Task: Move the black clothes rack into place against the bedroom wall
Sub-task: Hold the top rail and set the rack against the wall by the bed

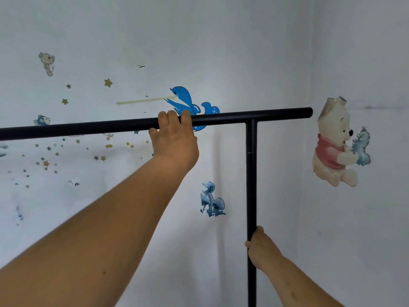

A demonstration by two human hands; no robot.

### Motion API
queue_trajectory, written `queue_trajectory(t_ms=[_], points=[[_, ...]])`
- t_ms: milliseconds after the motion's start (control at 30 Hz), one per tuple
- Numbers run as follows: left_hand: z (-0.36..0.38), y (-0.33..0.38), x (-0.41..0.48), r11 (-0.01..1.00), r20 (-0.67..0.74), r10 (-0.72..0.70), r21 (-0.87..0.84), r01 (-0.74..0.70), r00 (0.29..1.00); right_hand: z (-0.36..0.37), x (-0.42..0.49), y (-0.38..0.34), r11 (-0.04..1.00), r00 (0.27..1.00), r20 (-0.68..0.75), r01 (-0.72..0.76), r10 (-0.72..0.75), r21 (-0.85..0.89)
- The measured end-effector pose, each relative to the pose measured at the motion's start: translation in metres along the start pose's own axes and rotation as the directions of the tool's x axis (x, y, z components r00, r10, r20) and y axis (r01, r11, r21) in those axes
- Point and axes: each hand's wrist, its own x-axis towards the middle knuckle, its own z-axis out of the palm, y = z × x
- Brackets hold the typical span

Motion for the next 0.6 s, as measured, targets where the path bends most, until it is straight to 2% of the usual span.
queue_trajectory(t_ms=[233, 433, 600], points=[[0.014, 0.0, 0.008, 0.999, 0.013, -0.031, 0.024, 0.031, 0.999, 0.005, 0.023, -0.004, 1.0, 1.0, 0.001, 0.011, -0.011, -0.022], [0.022, 0.003, 0.008, 0.999, -0.011, -0.047, 0.024, 0.047, 0.999, 0.009, 0.031, -0.001, 0.999, 1.0, -0.006, 0.015, -0.015, 0.032], [0.022, 0.005, 0.002, 0.998, -0.026, -0.056, 0.017, 0.056, 0.998, 0.015, 0.028, 0.005, 0.993, 0.999, -0.016, -0.043, 0.045, 0.11]])
